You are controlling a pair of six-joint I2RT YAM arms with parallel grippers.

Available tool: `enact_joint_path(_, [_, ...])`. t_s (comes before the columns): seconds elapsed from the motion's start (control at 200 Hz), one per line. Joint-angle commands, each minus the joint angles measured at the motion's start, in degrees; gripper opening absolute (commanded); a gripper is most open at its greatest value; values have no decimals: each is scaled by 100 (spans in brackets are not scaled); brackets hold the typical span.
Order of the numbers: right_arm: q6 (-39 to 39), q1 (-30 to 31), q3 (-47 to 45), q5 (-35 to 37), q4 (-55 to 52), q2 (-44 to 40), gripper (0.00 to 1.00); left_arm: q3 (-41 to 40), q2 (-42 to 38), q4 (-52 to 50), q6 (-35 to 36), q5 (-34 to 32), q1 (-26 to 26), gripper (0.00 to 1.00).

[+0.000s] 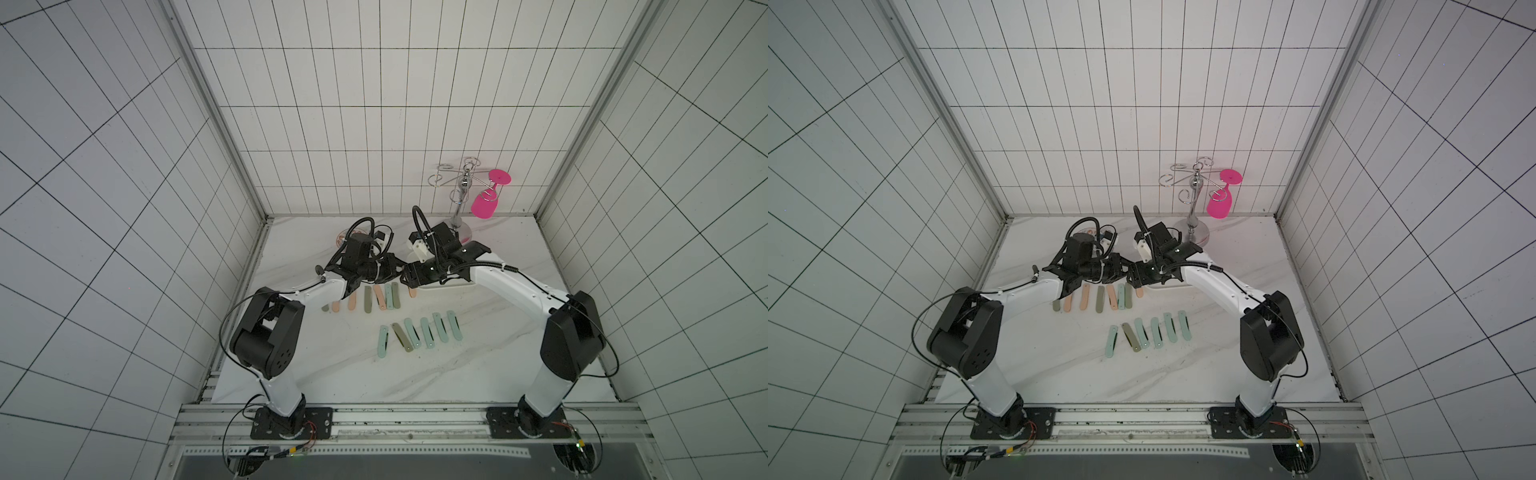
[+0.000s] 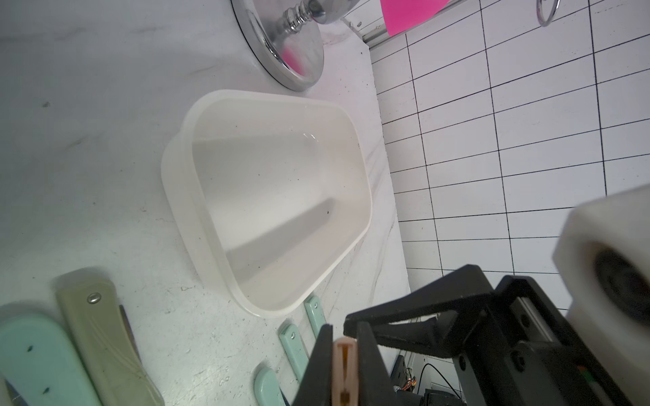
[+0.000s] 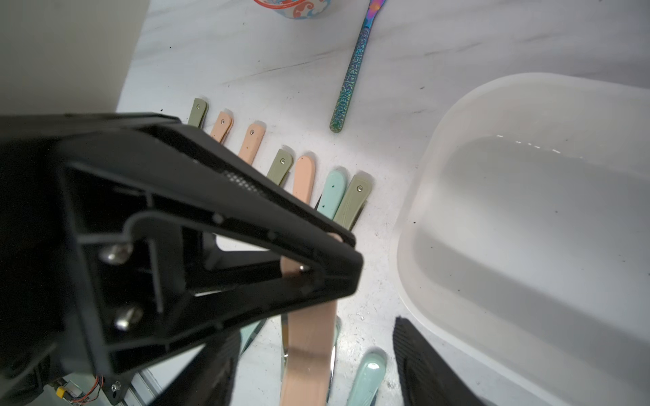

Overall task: Take the fruit knife out of the storage box
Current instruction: Pick up the fruit knife from the storage box, then place the fruit knife at the center of the board.

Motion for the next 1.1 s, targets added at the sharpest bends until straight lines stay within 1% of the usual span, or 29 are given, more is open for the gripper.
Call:
enact_joint_path(0.0, [-110,40,212,76,-200,-298,100,-45,-377,-495,485,-109,194,0])
enact_joint_path(0.09, [-141,11,197,171,-297,-419,99,-37,-550,-1064,882,-133,374,0])
enact_joint_path(0.205, [-124,-116,111,254,-396,-547,98,-63,-793,-1840,1445,-352,514,0])
enact_joint_path(0.32, [-71,-393,-1,-19,-452,-571,99,-143,-960,-2455,1855,-550,524,0])
enact_joint_path(0.415, [-87,-529,-59,-76,-493,-569,98,-385,-1100,-2703,2064,-733,528,0])
enact_joint_path(0.63, [-140,-650,-77,-98,-601,-446,98,-1035,-1300,-2886,2192,-1087,511,0])
enact_joint_path(0.775, [-149,-687,-35,-124,-627,-347,98,-1311,-1288,-2928,2262,-1427,358,0])
enact_joint_path(0.89, [-150,-701,-16,-158,-635,-262,98,-1382,-1198,-3032,2341,-1771,201,0])
enact_joint_path(0.98, [-150,-709,-16,-201,-632,-216,98,-1442,-1112,-3026,2316,-1861,118,0])
enact_joint_path(1.094, [-158,-716,-7,-228,-651,-157,99,-1409,-1000,-3155,2316,-2138,-15,0])
